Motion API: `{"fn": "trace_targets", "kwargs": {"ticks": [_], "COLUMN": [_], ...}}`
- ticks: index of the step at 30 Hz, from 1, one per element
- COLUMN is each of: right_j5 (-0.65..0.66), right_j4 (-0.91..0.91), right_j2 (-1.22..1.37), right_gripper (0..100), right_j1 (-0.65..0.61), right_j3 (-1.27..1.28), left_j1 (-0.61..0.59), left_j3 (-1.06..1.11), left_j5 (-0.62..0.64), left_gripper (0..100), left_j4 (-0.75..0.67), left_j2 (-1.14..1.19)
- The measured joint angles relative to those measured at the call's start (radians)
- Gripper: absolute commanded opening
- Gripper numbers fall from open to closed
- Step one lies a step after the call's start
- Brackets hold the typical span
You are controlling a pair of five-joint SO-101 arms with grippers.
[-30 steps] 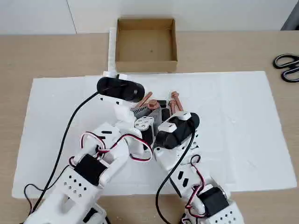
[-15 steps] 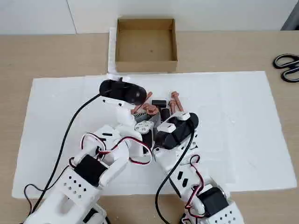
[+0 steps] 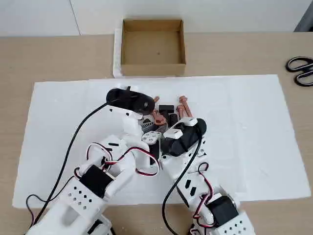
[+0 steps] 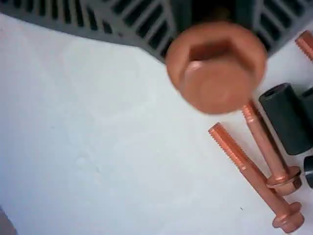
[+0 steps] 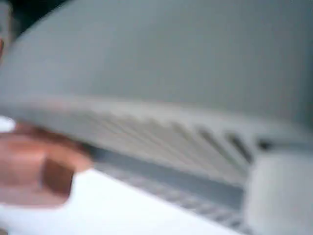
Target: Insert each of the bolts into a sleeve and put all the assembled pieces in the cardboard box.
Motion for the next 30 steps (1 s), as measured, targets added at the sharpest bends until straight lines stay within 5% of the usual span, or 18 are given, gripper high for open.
{"fn": "trace_targets", "kwargs": {"ticks": [5,17,30], "right_j5": [0.0,0.002,0.002], "right_j4": [0.0,0.0,0.0], "right_j2": [0.0,0.0,-0.002], "right_gripper": [0.4,0.4,0.4], "right_j1": [0.005,0.051,0.075], "right_j3": [0.0,-0.003,0.034], "left_j1": [-0.012,-0.02,-0.315], "left_j3": [0.002,-0.138,-0.304], "left_j5": [-0.04,-0.054,-0.049], "left_gripper": [24,24,25], "left_j4": [0.015,0.216,0.298], "left_j2": [0.003,0.003,-0.009]}}
